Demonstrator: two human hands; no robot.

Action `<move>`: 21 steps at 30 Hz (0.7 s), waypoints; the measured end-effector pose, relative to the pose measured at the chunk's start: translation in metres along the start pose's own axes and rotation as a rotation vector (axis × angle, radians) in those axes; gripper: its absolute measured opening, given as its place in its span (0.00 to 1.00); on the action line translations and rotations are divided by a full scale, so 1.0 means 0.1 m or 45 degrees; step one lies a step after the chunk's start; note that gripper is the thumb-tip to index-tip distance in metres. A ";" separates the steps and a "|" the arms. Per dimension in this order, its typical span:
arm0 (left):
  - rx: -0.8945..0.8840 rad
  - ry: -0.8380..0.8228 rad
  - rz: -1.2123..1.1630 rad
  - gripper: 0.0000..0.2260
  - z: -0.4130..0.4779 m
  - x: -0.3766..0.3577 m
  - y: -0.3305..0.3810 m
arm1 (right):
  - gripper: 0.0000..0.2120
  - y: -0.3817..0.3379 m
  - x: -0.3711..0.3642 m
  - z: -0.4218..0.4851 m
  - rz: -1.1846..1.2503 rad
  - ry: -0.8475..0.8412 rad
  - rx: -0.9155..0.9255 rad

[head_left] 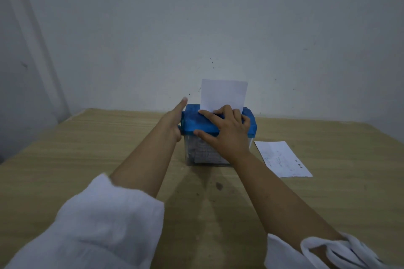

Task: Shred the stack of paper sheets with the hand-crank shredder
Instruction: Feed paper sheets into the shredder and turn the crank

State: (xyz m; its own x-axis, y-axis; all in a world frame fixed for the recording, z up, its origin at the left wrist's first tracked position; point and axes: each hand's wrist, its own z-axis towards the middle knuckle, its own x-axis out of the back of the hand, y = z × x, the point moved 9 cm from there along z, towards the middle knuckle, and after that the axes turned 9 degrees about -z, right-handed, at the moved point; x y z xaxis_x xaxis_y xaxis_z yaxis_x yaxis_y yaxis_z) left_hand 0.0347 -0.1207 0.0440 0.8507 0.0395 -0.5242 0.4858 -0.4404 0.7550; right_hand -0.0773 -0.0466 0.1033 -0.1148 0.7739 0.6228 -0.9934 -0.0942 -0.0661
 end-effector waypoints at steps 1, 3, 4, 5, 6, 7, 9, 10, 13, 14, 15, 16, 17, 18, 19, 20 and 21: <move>-0.026 0.010 0.052 0.19 0.01 -0.06 0.04 | 0.28 0.00 0.00 0.00 0.009 -0.017 -0.002; -0.043 0.048 0.119 0.15 0.03 -0.10 0.10 | 0.28 -0.01 -0.02 0.01 0.016 -0.046 -0.003; -0.044 0.054 0.150 0.13 0.06 -0.10 0.12 | 0.28 0.00 -0.01 0.01 0.015 -0.047 -0.006; -0.059 0.060 0.186 0.11 0.10 -0.09 0.15 | 0.28 0.00 -0.01 0.01 0.017 -0.044 -0.008; -0.083 0.064 0.209 0.10 0.13 -0.07 0.18 | 0.28 0.01 -0.01 0.01 0.023 -0.045 -0.010; -0.113 0.062 0.216 0.09 0.17 -0.05 0.21 | 0.28 0.01 -0.02 0.01 0.028 -0.047 -0.012; -0.197 0.074 0.187 0.07 0.21 -0.03 0.27 | 0.28 0.02 -0.01 0.01 0.027 -0.046 -0.017; -0.250 0.081 0.149 0.07 0.20 -0.03 0.30 | 0.29 0.02 -0.02 0.02 0.030 -0.059 -0.021; -0.519 0.094 0.006 0.12 0.14 -0.04 0.41 | 0.30 0.02 -0.03 0.02 0.033 -0.116 -0.026; -0.635 0.090 0.017 0.13 0.09 -0.05 0.46 | 0.30 0.02 -0.03 0.02 0.033 -0.133 -0.030; -0.736 0.070 0.045 0.12 0.04 -0.06 0.49 | 0.31 0.02 -0.04 0.02 0.032 -0.151 -0.034; -0.814 0.053 0.073 0.11 -0.02 -0.07 0.51 | 0.32 0.02 -0.04 0.02 0.033 -0.173 -0.034; -0.868 0.042 0.100 0.10 -0.06 -0.07 0.52 | 0.32 0.03 -0.05 0.01 0.036 -0.195 -0.036; -0.906 0.038 0.121 0.10 -0.11 -0.06 0.54 | 0.33 0.03 -0.06 0.01 0.036 -0.212 -0.037; -0.935 0.026 0.111 0.09 -0.14 -0.05 0.55 | 0.33 0.04 -0.06 0.01 0.033 -0.221 -0.035; -0.946 0.014 0.080 0.05 -0.18 -0.04 0.56 | 0.33 0.04 -0.06 0.02 0.029 -0.225 -0.033; -0.935 0.012 0.029 0.03 -0.24 -0.03 0.57 | 0.33 0.04 -0.06 0.03 0.025 -0.228 -0.032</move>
State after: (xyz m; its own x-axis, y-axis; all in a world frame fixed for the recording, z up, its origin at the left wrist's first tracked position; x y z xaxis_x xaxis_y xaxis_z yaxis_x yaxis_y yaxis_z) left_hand 0.0644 -0.1247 0.0982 0.8624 0.0469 -0.5040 0.4743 0.2732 0.8369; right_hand -0.0808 -0.0531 0.1014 -0.1330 0.6478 0.7501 -0.9911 -0.0904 -0.0976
